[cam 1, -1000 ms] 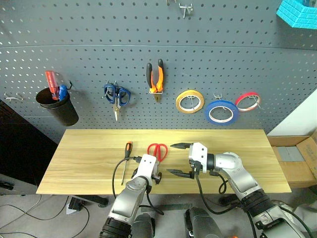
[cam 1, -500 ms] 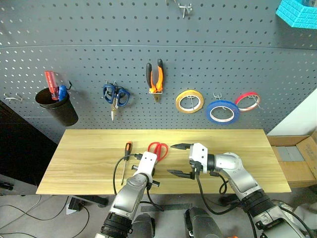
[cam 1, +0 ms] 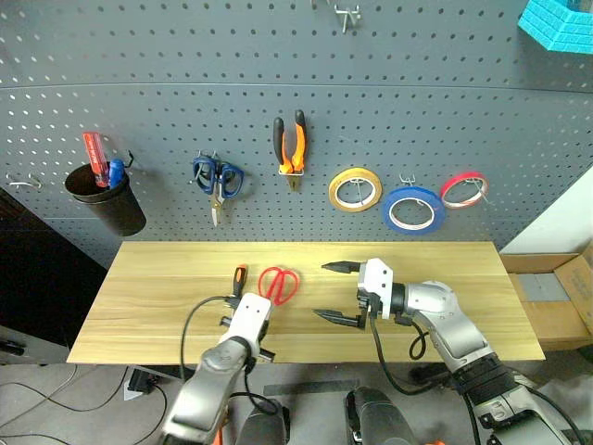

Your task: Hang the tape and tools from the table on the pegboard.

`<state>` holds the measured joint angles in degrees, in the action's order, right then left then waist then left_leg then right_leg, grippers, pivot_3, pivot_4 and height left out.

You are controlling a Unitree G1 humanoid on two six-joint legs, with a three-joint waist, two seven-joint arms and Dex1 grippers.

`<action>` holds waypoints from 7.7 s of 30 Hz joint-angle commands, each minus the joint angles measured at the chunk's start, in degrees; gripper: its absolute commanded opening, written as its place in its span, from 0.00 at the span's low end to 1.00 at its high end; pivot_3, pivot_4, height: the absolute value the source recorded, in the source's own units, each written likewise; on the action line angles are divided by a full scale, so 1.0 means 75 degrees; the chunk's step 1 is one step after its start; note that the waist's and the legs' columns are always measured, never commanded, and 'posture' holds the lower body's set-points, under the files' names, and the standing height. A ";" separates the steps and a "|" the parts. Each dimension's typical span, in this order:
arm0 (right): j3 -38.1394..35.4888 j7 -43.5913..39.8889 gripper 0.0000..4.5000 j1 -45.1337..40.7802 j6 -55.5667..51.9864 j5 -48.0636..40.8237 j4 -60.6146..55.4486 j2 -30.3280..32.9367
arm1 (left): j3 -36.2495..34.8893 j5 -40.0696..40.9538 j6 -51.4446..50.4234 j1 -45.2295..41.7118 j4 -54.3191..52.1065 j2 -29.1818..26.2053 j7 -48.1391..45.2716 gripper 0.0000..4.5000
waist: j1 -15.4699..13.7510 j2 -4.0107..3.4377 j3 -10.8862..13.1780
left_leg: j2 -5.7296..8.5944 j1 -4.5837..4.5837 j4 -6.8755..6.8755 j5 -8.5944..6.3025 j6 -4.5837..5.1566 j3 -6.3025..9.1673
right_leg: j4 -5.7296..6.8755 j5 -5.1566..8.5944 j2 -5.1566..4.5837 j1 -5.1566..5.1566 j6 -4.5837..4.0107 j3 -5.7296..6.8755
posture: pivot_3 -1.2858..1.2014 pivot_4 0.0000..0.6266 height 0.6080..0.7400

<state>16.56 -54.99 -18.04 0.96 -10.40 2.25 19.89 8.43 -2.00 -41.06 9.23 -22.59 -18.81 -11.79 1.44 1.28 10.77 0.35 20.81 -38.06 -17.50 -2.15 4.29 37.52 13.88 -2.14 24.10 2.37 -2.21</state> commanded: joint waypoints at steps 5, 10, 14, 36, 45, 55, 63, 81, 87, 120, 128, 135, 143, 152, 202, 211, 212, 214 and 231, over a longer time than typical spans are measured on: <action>-0.0671 0.0829 1.00 0.0143 -0.1763 -0.1520 -0.2099 -0.0457 | -0.0785 -0.0562 0.1048 0.1491 -0.3036 -0.0440 0.0260 0.06 | -0.0130 -0.0001 -0.0015 | 0.0001 0.0002 0.0001 0.0000 0.0000 0.0002 | -0.0006 0.0001 0.0000 -0.0002 0.0001 0.0001 | 0.55 0.20 1.00; -0.0855 0.1367 1.00 0.0046 -0.2648 -0.2180 -0.2623 -0.0830 | -0.1023 -0.1321 0.1611 0.2225 -0.4066 -0.0287 0.0797 0.06 | -0.0221 0.0008 -0.0056 | 0.0000 0.0006 0.0007 0.0000 0.0000 0.0009 | -0.0029 0.0000 0.0004 -0.0008 0.0001 0.0005 | 0.56 0.17 1.00; -0.0872 0.1505 1.00 -0.0123 -0.2786 -0.2284 -0.2645 -0.0950 | -0.1556 -0.1587 0.2310 0.1988 -0.3946 -0.0227 0.1044 0.06 | -0.0300 0.0012 -0.0102 | 0.0006 0.0007 0.0006 0.0000 0.0001 0.0005 | -0.0030 -0.0001 0.0028 -0.0010 0.0004 0.0019 | 0.56 0.15 1.00; -0.1001 0.1866 1.00 -0.0574 -0.2866 -0.2063 -0.2242 -0.0903 | -0.1827 -0.0466 0.1959 -0.0464 -0.1795 0.0289 0.0161 0.06 | -0.0367 0.0057 -0.0373 | 0.0013 -0.0008 -0.0008 0.0001 0.0000 -0.0023 | 0.0000 -0.0010 0.0076 -0.0005 -0.0004 0.0009 | 0.55 0.13 1.00; -0.0951 0.1972 1.00 -0.0511 -0.2880 -0.2077 -0.2327 -0.0872 | -0.1773 -0.0302 0.1291 -0.1167 -0.1510 0.0277 0.0066 0.06 | -0.0350 0.0057 -0.0399 | 0.0012 -0.0022 -0.0026 0.0001 -0.0001 -0.0030 | 0.0036 -0.0015 0.0090 -0.0005 -0.0013 -0.0002 | 0.54 0.13 1.00; -0.0888 0.2045 1.00 -0.0501 -0.2891 -0.2072 -0.2343 -0.0881 | -0.2265 0.0090 0.0183 -0.1738 -0.1017 0.0243 0.0041 0.14 | -0.0349 0.0054 -0.0426 | 0.0007 -0.0029 -0.0051 0.0001 0.0000 -0.0032 | 0.0060 -0.0017 0.0101 -0.0007 -0.0017 -0.0010 | 0.54 0.13 1.00; -0.0879 0.2050 1.00 -0.0512 -0.2861 -0.2052 -0.2292 -0.0895 | -0.2153 0.0216 0.0051 -0.1950 -0.0948 0.0204 -0.0015 0.73 | -0.0349 0.0052 -0.0429 | 0.0005 -0.0024 -0.0091 0.0001 0.0000 -0.0028 | 0.0075 -0.0023 0.0105 -0.0012 -0.0023 -0.0010 | 0.54 0.14 1.00; 0.0406 0.1512 1.00 -0.1177 -0.2661 -0.0876 -0.1421 -0.0801 | -0.1934 0.0368 0.1696 -0.2070 0.3739 0.1080 0.0318 0.99 | -0.0194 -0.0013 -0.0232 | -0.0001 -0.0107 -0.0100 0.0002 0.0005 -0.0015 | 0.0042 -0.0025 0.0114 -0.0125 -0.0029 0.0034 | 0.53 0.29 1.00; 0.0399 0.1563 1.00 -0.1372 -0.2641 -0.0683 -0.1187 -0.1094 | -0.1602 0.0172 0.2420 -0.3591 0.6272 0.0728 0.0009 0.99 | -0.0128 0.0014 -0.0103 | -0.0002 -0.0113 -0.0098 0.0003 0.0007 -0.0010 | 0.0051 -0.0027 0.0120 -0.0117 -0.0030 0.0022 | 0.53 0.33 1.00; -0.0073 0.0876 1.00 -0.0690 -0.3623 -0.2009 -0.2166 -0.1141 | -0.2134 -0.0475 0.1997 -0.0306 0.0311 -0.0972 -0.0064 0.18 | -0.0026 0.0006 -0.0004 | -0.0042 0.0021 -0.0041 -0.0022 0.0003 0.0018 | 0.0005 -0.0022 0.0032 0.0014 -0.0030 0.0000 | 0.55 0.25 1.00; -0.0518 0.1490 1.00 -0.1285 -0.3854 -0.2710 -0.2231 -0.1954 | -0.4503 -0.1460 0.2961 -0.1098 -0.1338 -0.2646 0.0564 0.18 | -0.0412 0.0008 -0.0019 | -0.0004 0.0015 0.0012 -0.0008 -0.0016 0.0027 | -0.0040 -0.0024 0.0026 0.0004 -0.0029 0.0041 | 0.58 0.18 1.00; -0.0537 0.1950 1.00 -0.2305 -0.3636 -0.2560 -0.1536 -0.2764 | -0.3899 -0.1302 0.3527 -0.4469 0.1081 -0.3423 0.0567 0.18 | -0.0506 0.0051 -0.0079 | 0.0011 0.0014 0.0012 0.0017 -0.0060 0.0030 | -0.0046 -0.0028 0.0082 -0.0003 -0.0028 0.0072 | 0.58 0.19 1.00; -0.0398 0.2353 1.00 -0.2560 -0.3315 -0.2049 -0.1252 -0.3077 | -0.3208 -0.1036 0.5357 -0.7791 0.5343 -0.3210 0.1046 0.18 | -0.0409 0.0054 -0.0076 | 0.0003 0.0030 0.0016 0.0019 -0.0067 0.0019 | -0.0054 -0.0028 0.0104 0.0024 -0.0032 0.0058 | 0.56 0.25 1.00; -0.0322 0.2402 1.00 -0.2210 -0.3556 -0.2084 -0.1605 -0.2682 | -0.3461 -0.0633 0.6004 -0.7878 0.6741 -0.3216 0.1345 0.18 | -0.0252 0.0049 -0.0057 | -0.0001 0.0050 0.0013 0.0012 -0.0061 0.0013 | -0.0039 -0.0028 0.0101 0.0059 -0.0032 0.0048 | 0.56 0.31 1.00; -0.0428 0.2031 1.00 -0.2172 -0.3198 -0.1836 -0.0979 -0.2391 | -0.4574 0.1331 0.3871 -0.5922 0.3991 -0.2719 0.0428 0.89 | -0.0368 0.0066 -0.0043 | -0.0002 0.0027 0.0001 0.0011 -0.0057 -0.0003 | 0.0032 -0.0024 0.0107 0.0071 -0.0038 0.0019 | 0.58 0.26 1.00; -0.0434 0.2008 1.00 -0.2163 -0.3165 -0.1788 -0.0978 -0.2345 | -0.4791 0.1714 0.3155 -0.5613 0.3459 -0.2398 0.0631 0.99 | -0.0372 0.0067 -0.0044 | -0.0003 0.0028 0.0000 0.0012 -0.0059 -0.0003 | 0.0032 -0.0024 0.0106 0.0071 -0.0038 0.0019 | 0.58 0.26 1.00; -0.0439 0.1994 1.00 -0.2147 -0.3165 -0.1785 -0.1006 -0.2309 | -0.4844 0.1838 0.2957 -0.5509 0.3252 -0.2311 0.0645 0.99 | -0.0372 0.0067 -0.0044 | -0.0003 0.0027 0.0000 0.0012 -0.0059 -0.0003 | 0.0032 -0.0024 0.0106 0.0071 -0.0038 0.0017 | 0.58 0.26 1.00; -0.0442 0.1950 1.00 -0.2081 -0.3165 -0.1767 -0.1120 -0.2180 | -0.4906 0.2092 0.2531 -0.5138 0.2483 -0.2114 0.0650 0.99 | -0.0370 0.0067 -0.0044 | -0.0004 0.0027 0.0000 0.0012 -0.0059 -0.0004 | 0.0032 -0.0024 0.0106 0.0071 -0.0038 0.0017 | 0.58 0.26 1.00; -0.0646 0.3879 1.00 0.0509 -0.3198 0.0236 -0.1969 -0.0396 | -0.2343 0.2254 0.1527 -0.0887 -0.0673 0.0345 0.0733 0.99 | -0.0366 0.0071 -0.0218 | -0.0001 -0.0014 -0.0005 0.0012 -0.0059 -0.0022 | 0.0029 -0.0024 0.0108 0.0017 -0.0038 0.0002 | 0.53 0.13 1.00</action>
<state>12.43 -29.20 -14.98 -24.12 -11.52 -12.19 16.85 -10.25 17.00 -34.24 1.92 -31.08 -16.71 -5.28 -1.31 1.81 9.14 0.33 20.68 -38.08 -17.39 -2.60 4.04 37.74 13.69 -1.30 24.22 2.07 -2.19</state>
